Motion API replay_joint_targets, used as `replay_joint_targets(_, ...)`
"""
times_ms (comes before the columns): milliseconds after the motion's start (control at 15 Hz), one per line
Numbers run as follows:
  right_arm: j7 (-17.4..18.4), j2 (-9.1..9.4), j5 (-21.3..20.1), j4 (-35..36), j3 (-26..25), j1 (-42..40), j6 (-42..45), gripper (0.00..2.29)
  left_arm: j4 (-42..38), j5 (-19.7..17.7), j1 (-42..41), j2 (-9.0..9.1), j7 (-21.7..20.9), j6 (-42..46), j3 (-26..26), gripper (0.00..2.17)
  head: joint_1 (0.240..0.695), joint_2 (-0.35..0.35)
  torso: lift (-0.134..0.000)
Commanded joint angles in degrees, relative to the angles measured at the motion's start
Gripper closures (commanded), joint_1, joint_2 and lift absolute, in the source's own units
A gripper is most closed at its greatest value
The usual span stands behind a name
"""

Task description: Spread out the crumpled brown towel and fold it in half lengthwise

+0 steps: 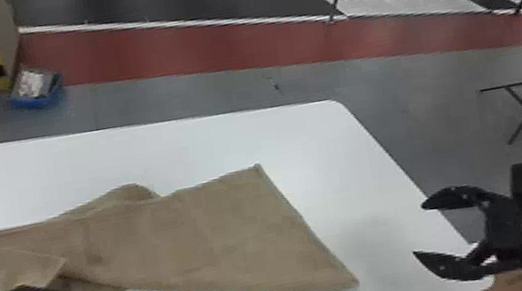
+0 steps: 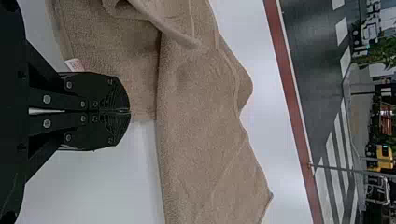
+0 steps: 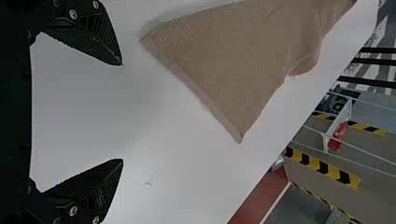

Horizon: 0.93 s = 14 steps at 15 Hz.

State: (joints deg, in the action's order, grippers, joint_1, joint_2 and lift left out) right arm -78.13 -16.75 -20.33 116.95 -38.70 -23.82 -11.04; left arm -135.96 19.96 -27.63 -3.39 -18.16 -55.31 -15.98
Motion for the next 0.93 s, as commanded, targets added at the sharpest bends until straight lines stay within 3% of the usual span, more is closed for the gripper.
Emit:
replay_joint_targets(0, -0.19, -1.88, -9.11, 1.52, 6.0, 0.18, 0.0, 0.18, -3.18, -0.45, -0.5, 0.05, -1.18, -2.13, 1.66, 1.62, 0.695, -0.35, -0.125)
replay_joint_targets(133, -0.19, -3.47, -14.91, 2.58, 10.66, 0.36, 0.0, 0.19, -3.79, -0.37, -0.76, 0.05, -1.44, -2.3, 1.83, 1.62, 0.695, -0.35, -0.125)
replay_joint_targets(467, -0.19, -5.05, -21.68, 3.63, 20.15, 1.41, 0.0, 0.25, -3.79, 0.16, -0.94, 0.66, -1.44, -2.13, 1.39, 1.62, 0.695, -0.35, -0.125)
replay_joint_targets(667, -0.19, -6.28, -24.76, 3.63, 22.88, 1.41, 0.0, 0.29, -3.79, 0.51, -1.11, 0.84, -1.44, -2.13, 1.31, 1.62, 0.695, -0.348, -0.125)
replay_joint_targets(867, -0.19, -6.37, -26.25, 3.46, 24.11, 1.32, 0.0, 0.42, -3.62, 0.51, -0.94, 0.93, -1.44, -2.13, 1.22, 1.62, 0.695, -0.343, -0.125)
